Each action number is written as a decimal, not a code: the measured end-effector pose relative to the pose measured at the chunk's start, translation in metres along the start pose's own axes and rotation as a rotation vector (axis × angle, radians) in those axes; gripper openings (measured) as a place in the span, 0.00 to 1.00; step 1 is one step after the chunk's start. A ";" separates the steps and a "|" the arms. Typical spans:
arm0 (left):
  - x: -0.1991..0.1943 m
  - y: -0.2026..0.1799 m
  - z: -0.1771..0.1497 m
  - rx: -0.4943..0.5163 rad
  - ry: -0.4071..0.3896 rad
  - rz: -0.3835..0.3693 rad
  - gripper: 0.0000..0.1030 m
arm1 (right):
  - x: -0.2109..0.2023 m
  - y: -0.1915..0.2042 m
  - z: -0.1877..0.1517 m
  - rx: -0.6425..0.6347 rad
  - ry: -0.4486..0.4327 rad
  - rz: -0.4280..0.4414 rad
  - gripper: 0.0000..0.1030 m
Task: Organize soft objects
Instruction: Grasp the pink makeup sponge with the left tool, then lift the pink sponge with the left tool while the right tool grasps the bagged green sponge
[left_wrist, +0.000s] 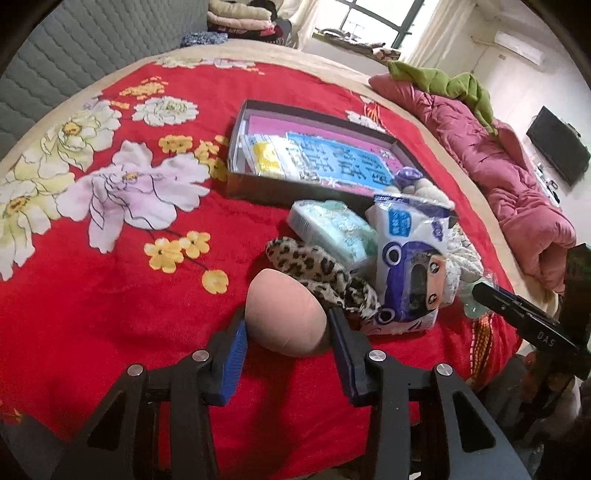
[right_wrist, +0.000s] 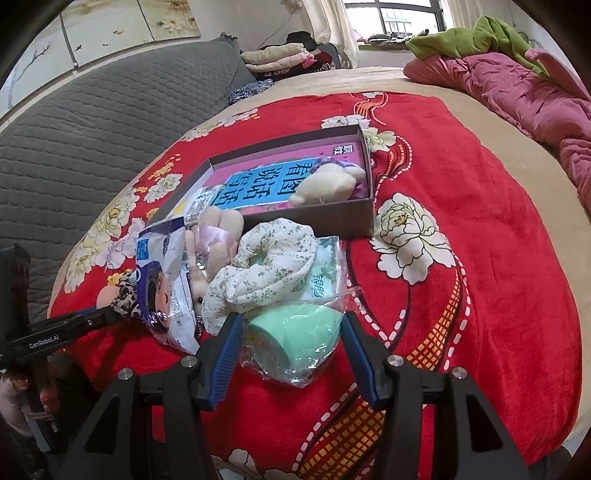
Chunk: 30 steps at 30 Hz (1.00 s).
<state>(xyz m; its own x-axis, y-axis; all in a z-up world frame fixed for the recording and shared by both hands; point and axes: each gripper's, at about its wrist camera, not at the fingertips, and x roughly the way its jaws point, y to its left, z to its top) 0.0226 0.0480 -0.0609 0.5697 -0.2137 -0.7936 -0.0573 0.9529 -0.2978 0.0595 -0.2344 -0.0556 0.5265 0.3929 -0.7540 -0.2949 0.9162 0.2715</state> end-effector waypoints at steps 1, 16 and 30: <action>-0.003 -0.001 0.001 0.002 -0.010 0.003 0.42 | -0.001 0.000 0.000 0.000 -0.003 0.002 0.53; -0.029 0.000 0.007 -0.014 -0.109 0.017 0.42 | -0.017 0.008 0.006 -0.034 -0.078 0.011 0.53; -0.036 -0.003 0.008 0.006 -0.143 0.019 0.42 | -0.029 -0.004 0.010 -0.016 -0.127 -0.085 0.53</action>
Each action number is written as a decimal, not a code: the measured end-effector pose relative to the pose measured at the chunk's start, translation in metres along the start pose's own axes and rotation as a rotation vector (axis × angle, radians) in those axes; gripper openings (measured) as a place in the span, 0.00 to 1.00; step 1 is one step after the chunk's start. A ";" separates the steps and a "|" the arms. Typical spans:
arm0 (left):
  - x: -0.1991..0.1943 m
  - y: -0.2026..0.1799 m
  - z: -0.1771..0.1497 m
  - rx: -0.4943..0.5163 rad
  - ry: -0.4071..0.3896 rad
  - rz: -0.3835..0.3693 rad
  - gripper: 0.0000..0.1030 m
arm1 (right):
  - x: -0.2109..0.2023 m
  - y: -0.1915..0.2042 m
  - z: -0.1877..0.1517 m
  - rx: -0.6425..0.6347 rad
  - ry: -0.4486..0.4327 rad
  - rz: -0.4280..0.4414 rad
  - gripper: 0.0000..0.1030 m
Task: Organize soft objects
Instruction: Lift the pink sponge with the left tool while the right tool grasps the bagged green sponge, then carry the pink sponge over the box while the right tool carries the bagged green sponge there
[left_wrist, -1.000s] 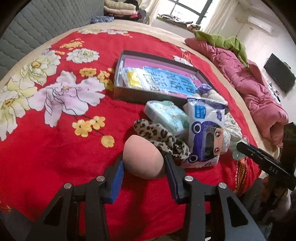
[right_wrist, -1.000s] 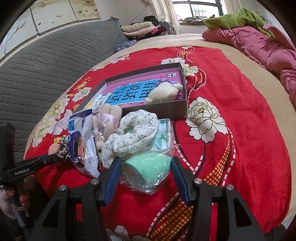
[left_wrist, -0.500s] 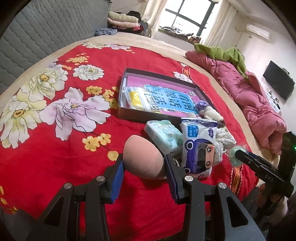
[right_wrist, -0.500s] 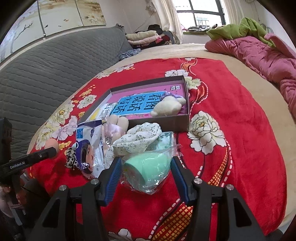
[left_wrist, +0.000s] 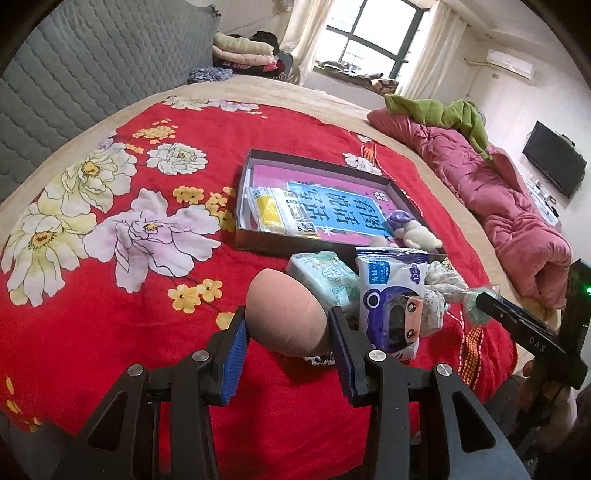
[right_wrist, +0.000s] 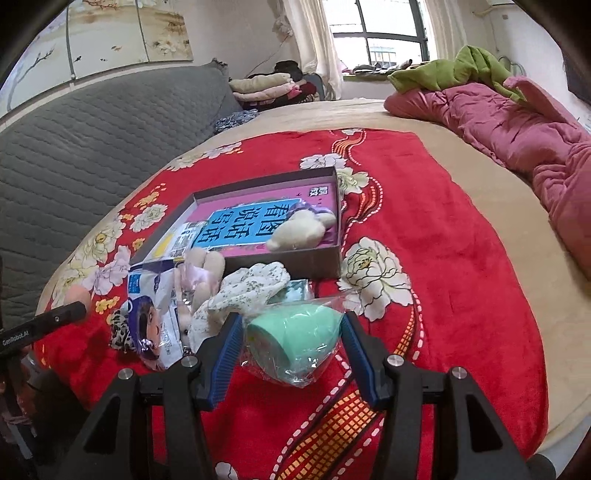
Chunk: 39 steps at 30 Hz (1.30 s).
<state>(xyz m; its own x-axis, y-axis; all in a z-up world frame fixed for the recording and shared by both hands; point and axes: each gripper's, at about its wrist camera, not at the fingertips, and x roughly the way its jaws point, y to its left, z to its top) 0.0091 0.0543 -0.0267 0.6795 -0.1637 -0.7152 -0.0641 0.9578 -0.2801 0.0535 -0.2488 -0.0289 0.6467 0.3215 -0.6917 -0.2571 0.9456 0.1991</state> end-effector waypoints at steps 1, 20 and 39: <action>-0.001 -0.001 0.000 0.002 -0.006 0.001 0.42 | 0.000 -0.001 0.000 0.003 -0.003 -0.003 0.53; -0.003 -0.006 0.014 0.012 -0.068 -0.005 0.42 | -0.017 -0.002 0.011 -0.014 -0.112 -0.033 0.53; 0.027 -0.018 0.050 -0.016 -0.076 -0.005 0.42 | -0.017 0.017 0.031 -0.053 -0.163 -0.025 0.53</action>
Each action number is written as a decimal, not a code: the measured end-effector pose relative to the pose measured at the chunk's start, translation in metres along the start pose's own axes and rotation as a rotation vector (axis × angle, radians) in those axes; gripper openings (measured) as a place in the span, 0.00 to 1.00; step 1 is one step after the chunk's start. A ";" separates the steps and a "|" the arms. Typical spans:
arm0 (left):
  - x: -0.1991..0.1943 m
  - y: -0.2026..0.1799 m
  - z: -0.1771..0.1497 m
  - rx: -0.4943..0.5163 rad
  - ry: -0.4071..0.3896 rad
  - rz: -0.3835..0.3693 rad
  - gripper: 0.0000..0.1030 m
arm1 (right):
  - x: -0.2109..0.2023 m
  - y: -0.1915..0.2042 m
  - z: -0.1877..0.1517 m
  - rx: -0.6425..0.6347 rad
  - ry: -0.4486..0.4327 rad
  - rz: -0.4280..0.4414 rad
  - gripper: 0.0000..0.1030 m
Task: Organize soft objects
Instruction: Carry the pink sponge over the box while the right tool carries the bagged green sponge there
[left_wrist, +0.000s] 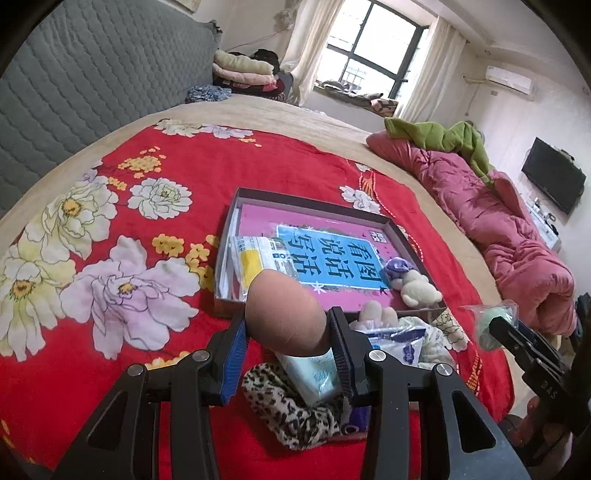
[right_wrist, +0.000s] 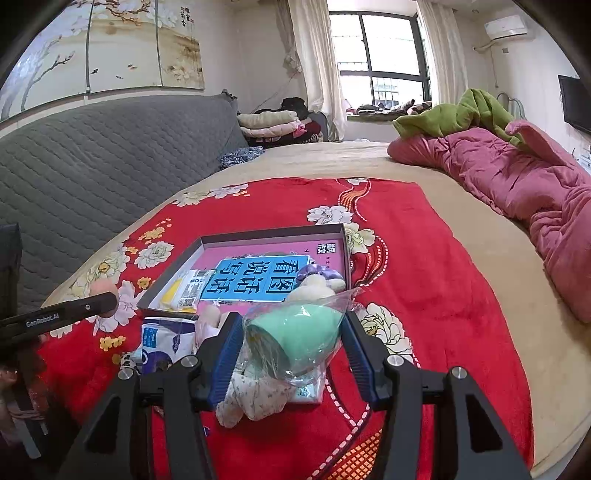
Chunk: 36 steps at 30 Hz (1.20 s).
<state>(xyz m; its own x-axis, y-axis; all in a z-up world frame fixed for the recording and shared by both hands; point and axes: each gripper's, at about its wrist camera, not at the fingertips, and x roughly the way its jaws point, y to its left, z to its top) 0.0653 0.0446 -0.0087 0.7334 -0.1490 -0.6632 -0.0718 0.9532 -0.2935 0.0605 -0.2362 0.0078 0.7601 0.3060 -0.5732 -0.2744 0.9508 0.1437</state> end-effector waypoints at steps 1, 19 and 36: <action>0.002 -0.001 0.001 0.003 0.006 0.004 0.42 | 0.001 0.000 0.000 0.001 0.001 -0.001 0.53; 0.035 0.000 0.021 -0.009 0.019 0.004 0.42 | 0.015 0.009 0.013 -0.016 -0.004 -0.018 0.53; 0.085 0.010 0.035 -0.007 0.057 0.018 0.42 | 0.046 0.017 0.040 -0.022 -0.016 -0.023 0.53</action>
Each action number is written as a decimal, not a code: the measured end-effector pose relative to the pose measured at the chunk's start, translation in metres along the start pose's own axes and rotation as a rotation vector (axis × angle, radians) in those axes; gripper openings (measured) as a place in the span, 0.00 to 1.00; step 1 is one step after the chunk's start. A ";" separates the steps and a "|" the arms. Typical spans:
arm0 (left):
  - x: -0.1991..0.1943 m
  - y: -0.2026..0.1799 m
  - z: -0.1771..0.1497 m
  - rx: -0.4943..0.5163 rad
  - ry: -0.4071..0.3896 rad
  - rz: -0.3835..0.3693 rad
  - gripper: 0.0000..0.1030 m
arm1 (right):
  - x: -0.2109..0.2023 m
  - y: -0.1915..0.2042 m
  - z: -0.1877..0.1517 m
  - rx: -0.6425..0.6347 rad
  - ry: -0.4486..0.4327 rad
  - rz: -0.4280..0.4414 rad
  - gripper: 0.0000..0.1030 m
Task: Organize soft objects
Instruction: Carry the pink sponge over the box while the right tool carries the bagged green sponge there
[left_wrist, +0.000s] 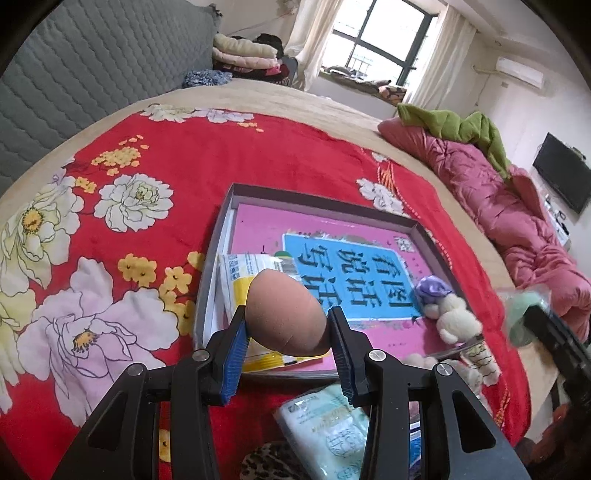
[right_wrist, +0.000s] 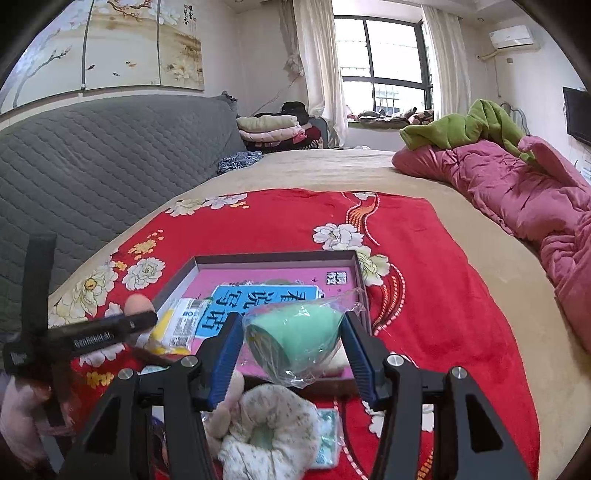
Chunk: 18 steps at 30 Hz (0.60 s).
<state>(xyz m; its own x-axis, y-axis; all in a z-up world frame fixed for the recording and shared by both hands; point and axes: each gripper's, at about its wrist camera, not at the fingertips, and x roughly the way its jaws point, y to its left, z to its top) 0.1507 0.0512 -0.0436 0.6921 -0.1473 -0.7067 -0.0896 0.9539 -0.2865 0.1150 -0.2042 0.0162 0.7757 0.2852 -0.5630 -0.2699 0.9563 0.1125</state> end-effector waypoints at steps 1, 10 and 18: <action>0.001 0.001 -0.001 0.001 0.006 0.000 0.42 | 0.002 0.002 0.002 0.000 -0.001 -0.003 0.53; 0.021 0.017 -0.007 -0.021 0.085 0.018 0.42 | 0.026 0.021 0.014 -0.042 0.010 0.013 0.53; 0.030 0.016 -0.006 -0.011 0.083 0.020 0.42 | 0.044 0.025 0.014 -0.037 0.033 0.011 0.53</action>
<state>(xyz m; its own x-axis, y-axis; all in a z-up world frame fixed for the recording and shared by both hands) 0.1652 0.0606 -0.0736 0.6280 -0.1501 -0.7636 -0.1109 0.9540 -0.2786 0.1508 -0.1671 0.0060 0.7533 0.2932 -0.5887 -0.2998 0.9498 0.0894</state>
